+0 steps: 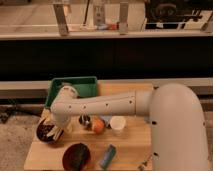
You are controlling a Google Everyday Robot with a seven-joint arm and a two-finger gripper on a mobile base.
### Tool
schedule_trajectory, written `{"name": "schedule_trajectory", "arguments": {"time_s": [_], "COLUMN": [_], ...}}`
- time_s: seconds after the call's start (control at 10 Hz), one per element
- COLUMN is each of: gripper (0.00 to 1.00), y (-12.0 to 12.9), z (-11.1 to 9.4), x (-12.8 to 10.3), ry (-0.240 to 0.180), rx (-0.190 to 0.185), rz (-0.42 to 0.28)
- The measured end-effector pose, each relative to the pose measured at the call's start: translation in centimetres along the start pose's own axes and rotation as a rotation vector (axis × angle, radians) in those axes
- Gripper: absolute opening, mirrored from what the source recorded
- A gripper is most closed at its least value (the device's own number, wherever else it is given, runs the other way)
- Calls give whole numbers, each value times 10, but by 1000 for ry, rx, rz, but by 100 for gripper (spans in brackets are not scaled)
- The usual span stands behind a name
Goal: Place banana in purple bowl
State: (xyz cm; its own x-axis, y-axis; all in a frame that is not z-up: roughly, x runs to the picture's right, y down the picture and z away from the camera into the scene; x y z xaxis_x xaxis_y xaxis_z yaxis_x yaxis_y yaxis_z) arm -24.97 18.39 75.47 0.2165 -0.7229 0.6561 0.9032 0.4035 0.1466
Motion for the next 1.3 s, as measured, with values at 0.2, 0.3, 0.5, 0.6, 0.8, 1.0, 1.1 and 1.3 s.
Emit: {"name": "schedule_trajectory", "arguments": {"time_s": [0.2, 0.3, 0.5, 0.6, 0.8, 1.0, 1.1, 1.3], "gripper": [80, 80, 80, 80, 80, 80, 80, 80], "y": [1, 2, 1, 1, 2, 2, 2, 2], "z": [-1, -1, -1, -1, -1, -1, -1, -1], "x": [1, 2, 1, 1, 1, 1, 1, 1], "ry": [-5, -7, -10, -10, -10, -10, -10, -10], "rx": [-6, -10, -12, -12, -12, -12, -12, -12], "rz": [5, 9, 9, 9, 10, 10, 10, 10]}}
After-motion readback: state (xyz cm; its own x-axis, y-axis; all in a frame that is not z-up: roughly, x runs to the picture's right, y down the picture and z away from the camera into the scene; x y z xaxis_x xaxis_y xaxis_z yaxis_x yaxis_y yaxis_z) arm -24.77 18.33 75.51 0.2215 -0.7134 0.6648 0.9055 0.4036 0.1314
